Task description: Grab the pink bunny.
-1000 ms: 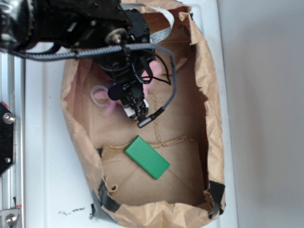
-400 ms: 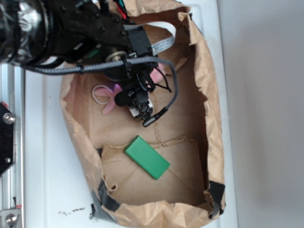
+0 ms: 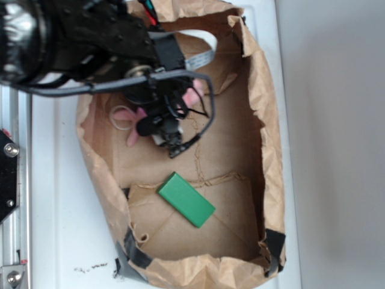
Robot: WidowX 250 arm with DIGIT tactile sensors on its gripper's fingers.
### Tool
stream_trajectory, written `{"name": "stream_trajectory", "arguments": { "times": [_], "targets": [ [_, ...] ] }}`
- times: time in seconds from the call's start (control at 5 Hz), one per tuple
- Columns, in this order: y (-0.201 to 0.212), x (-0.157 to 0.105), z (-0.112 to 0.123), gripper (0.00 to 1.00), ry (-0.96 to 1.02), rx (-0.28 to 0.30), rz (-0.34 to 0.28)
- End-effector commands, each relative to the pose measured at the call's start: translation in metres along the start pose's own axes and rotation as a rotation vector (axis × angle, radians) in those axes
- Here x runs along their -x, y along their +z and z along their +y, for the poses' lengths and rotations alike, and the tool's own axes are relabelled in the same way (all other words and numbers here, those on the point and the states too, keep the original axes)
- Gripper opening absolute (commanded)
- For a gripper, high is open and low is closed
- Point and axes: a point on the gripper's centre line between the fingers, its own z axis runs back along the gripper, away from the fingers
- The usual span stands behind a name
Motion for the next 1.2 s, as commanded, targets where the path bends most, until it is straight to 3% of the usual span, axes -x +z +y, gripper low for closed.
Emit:
{"name": "stream_trajectory", "arguments": {
  "times": [0.0,0.4,0.6,0.8,1.0],
  "targets": [
    [0.066,-0.013,-0.018,0.0,-0.092,-0.045,-0.04],
    [0.093,-0.015,-0.047,0.0,-0.185,-0.108,-0.091],
    [0.103,-0.022,-0.05,0.0,-0.261,-0.143,-0.067],
    [0.112,-0.029,-0.05,0.0,-0.33,-0.084,-0.032],
    [0.121,-0.029,-0.045,0.0,-0.342,-0.054,-0.07]
  ]
}}
